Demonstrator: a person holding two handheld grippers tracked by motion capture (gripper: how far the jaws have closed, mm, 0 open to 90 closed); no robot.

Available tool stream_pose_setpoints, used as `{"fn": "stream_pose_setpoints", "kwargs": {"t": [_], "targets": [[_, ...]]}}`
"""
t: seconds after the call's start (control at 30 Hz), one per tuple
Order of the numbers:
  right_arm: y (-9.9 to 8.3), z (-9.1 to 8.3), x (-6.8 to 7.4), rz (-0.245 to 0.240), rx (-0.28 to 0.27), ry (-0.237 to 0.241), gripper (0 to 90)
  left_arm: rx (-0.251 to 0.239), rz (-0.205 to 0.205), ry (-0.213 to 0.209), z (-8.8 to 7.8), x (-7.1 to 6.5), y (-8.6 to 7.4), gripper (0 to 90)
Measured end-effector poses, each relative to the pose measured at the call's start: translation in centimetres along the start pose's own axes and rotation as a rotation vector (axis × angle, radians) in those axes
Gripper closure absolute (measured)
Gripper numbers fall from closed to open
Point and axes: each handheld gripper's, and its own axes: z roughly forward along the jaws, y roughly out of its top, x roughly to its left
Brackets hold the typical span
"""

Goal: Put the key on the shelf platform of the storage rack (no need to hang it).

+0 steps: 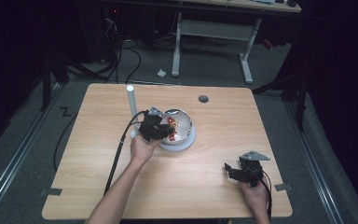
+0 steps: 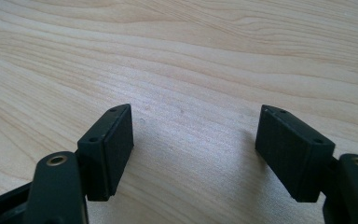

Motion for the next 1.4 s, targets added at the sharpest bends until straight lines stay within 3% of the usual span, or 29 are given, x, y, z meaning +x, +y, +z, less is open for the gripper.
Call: {"fn": "stream_pose_setpoints", "kwargs": {"t": [0.07,0.23,0.3,0.4,0.53,0.67,0.93,1.33,1.37,1.4], "targets": [[0.0,0.0,0.0,0.001,0.000,0.000,28.0,-0.013,-0.010,-0.005,-0.4,-0.3,0.0,62.5],[0.0,0.0,0.0,0.001,0.001,0.000,28.0,-0.038,0.018,0.000,-0.5,-0.1,0.2,50.0],[0.0,0.0,0.0,0.001,0.001,0.000,28.0,-0.053,-0.011,-0.006,-0.8,-0.3,0.6,46.6],[0.0,0.0,0.0,0.000,0.000,0.000,28.0,-0.066,-0.015,-0.017,-1.5,-0.5,0.8,43.5],[0.0,0.0,0.0,0.002,0.000,0.000,28.0,-0.068,0.013,-0.029,-2.5,-0.5,1.1,42.0],[0.0,0.0,0.0,0.002,0.000,0.000,28.0,-0.073,0.002,-0.042,-3.7,-0.5,1.7,40.8],[0.0,0.0,0.0,0.003,0.000,0.001,28.2,-0.118,0.020,-0.057,-6.0,-0.1,3.0,40.6],[0.0,0.0,0.0,0.004,0.001,0.001,28.1,-0.157,-0.020,-0.067,-8.3,0.2,4.7,39.9],[0.0,0.0,0.0,0.004,0.000,0.001,28.1,-0.161,0.006,-0.074,-8.4,0.4,4.8,39.8],[0.0,0.0,0.0,0.003,0.000,0.000,28.1,-0.161,0.004,-0.072,-8.6,0.5,5.0,39.7]]}}
